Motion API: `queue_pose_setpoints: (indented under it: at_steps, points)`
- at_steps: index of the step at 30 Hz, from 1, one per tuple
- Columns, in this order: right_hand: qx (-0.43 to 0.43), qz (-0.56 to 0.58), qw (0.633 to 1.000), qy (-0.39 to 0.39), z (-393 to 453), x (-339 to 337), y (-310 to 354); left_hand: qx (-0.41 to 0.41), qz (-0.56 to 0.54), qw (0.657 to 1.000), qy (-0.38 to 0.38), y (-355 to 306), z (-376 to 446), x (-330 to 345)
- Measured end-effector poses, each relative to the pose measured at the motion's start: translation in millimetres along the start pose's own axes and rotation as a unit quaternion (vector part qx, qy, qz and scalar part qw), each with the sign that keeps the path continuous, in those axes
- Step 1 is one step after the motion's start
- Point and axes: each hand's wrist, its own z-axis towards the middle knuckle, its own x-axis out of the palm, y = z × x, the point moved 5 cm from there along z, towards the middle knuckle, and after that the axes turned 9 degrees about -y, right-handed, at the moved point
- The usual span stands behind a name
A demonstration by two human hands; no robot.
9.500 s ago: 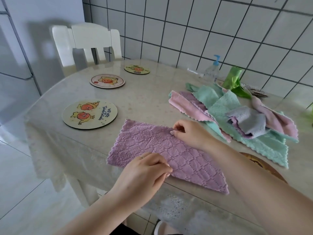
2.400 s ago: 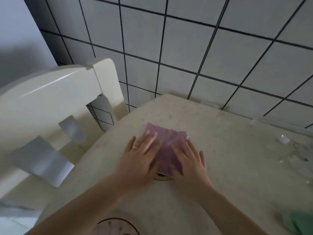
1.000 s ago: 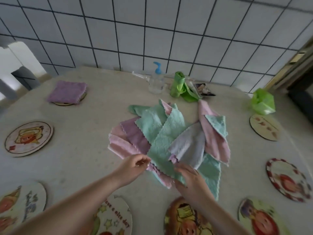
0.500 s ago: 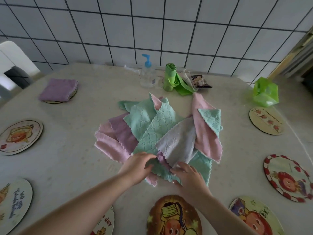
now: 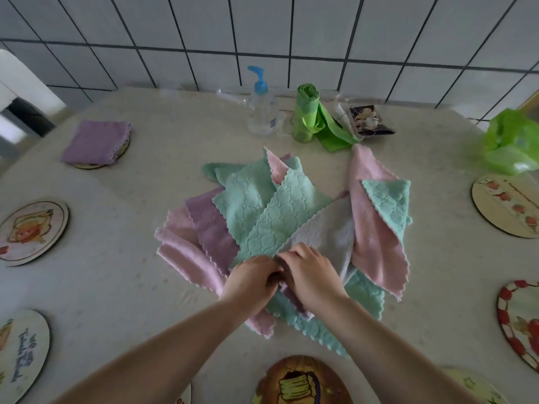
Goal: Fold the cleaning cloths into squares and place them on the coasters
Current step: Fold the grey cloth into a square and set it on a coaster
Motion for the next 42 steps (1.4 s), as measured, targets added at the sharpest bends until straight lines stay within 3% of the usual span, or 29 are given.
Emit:
queue_pose_setpoints:
  at_steps: [8,15,20,24,28,32,35,38,42]
  points:
    - [0.039,0.006,0.999,0.029,-8.2,-7.7,-19.3,-0.046,-0.024,0.999,-0.004,1.8,3.2,-6.0]
    - [0.133,0.14,0.98,-0.037,-27.2,-56.6,-25.4,-0.043,-0.131,0.986,-0.096,5.6,-5.0,-56.0]
    - [0.122,0.158,0.965,-0.169,-37.7,-112.7,-16.3,-0.013,-0.168,0.965,-0.202,19.3,-20.9,-122.4]
    - [0.105,0.214,0.932,-0.273,-42.9,-155.9,2.4,-0.023,-0.213,0.938,-0.271,32.2,-38.8,-172.2]
    - [0.118,0.308,0.885,-0.328,-39.3,-189.3,27.3,-0.06,-0.3,0.909,-0.282,49.5,-39.3,-213.0]
    - [0.214,0.501,0.77,-0.332,-22.1,-205.1,40.5,-0.081,-0.391,0.882,-0.248,53.7,-20.1,-250.6]
    - [0.206,0.589,0.705,-0.338,-2.9,-221.9,65.0,-0.067,-0.443,0.856,-0.258,53.9,-3.2,-289.9]
    - [0.171,0.604,0.695,-0.351,12.0,-238.3,101.4,-0.039,-0.44,0.854,-0.276,60.8,1.1,-334.0]
    - [0.169,0.557,0.708,-0.4,22.7,-242.2,143.9,-0.018,-0.397,0.858,-0.326,99.9,-12.0,-385.6]
